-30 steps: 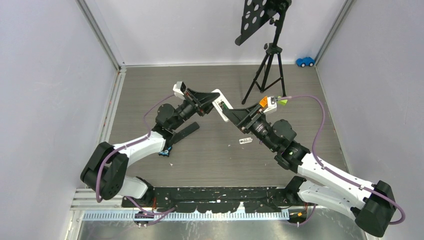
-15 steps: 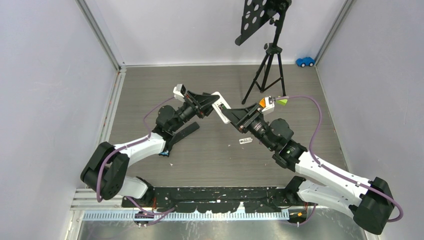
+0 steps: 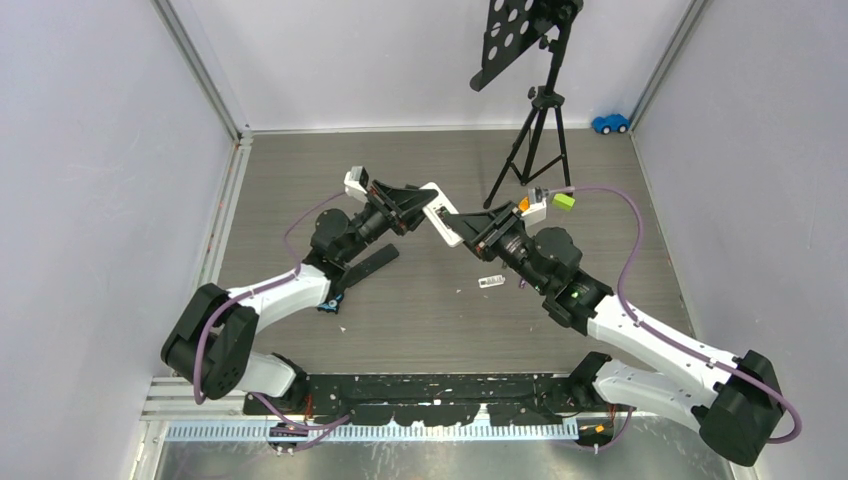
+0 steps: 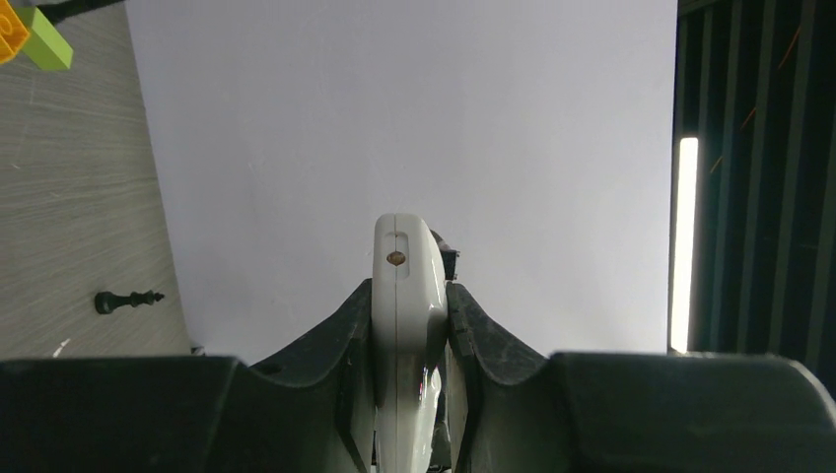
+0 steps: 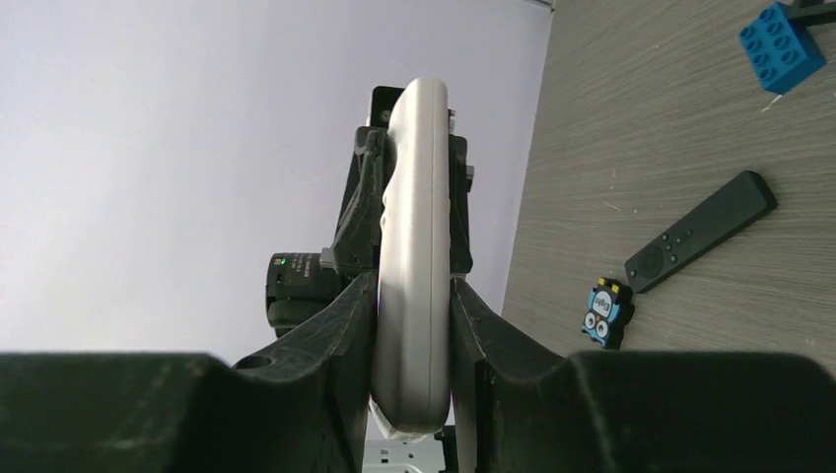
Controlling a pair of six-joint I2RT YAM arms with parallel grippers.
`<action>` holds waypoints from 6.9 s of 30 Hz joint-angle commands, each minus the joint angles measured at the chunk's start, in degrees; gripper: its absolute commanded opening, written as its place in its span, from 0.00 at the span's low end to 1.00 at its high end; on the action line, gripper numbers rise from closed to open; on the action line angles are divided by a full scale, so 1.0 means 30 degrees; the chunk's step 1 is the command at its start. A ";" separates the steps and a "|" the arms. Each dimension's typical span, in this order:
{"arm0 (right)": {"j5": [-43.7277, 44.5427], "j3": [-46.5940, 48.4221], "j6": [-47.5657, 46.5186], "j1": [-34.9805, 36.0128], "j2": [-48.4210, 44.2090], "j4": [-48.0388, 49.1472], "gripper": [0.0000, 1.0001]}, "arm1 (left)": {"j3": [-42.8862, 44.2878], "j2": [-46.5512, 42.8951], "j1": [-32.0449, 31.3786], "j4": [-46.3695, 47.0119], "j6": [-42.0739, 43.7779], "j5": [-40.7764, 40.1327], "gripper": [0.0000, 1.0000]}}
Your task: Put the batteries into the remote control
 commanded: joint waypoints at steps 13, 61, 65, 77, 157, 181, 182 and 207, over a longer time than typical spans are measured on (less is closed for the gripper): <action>-0.3176 0.1077 -0.3376 -0.2165 -0.0327 -0.4095 0.55 | 0.2085 -0.2073 0.0511 -0.3944 0.7599 0.4490 0.00; -1.3658 -0.1929 -0.0894 -0.2351 0.4847 1.2808 0.76 | 0.0914 -0.1473 0.1740 0.0081 0.6329 0.8806 0.00; -1.4623 -0.1431 0.0146 -0.2153 0.5709 1.4024 0.50 | 0.0762 -0.1572 0.1740 0.0088 0.6147 0.8748 0.00; -1.9424 0.0347 -0.3615 -0.2147 0.5241 0.8756 0.10 | 0.4599 -0.4484 0.2150 -1.3884 1.4163 1.2395 0.56; -0.2448 0.2678 -1.3433 -0.6832 1.0406 -1.2748 0.45 | 0.1689 -0.5453 0.3615 -1.8144 1.5964 0.3466 0.00; -0.2121 0.2471 -1.4948 -0.6856 1.0825 -1.2430 0.30 | 0.1659 -0.4776 0.3615 -1.7102 1.5472 0.4349 0.00; -0.2247 0.2463 -1.4873 -0.6836 1.0773 -1.2481 0.27 | 0.1652 -0.4785 0.3615 -1.7087 1.5453 0.4364 0.00; -0.4212 0.1351 -1.2255 -0.6834 0.6638 -1.1884 0.00 | 0.0821 -0.4954 0.3615 -1.6195 1.5128 0.3949 0.00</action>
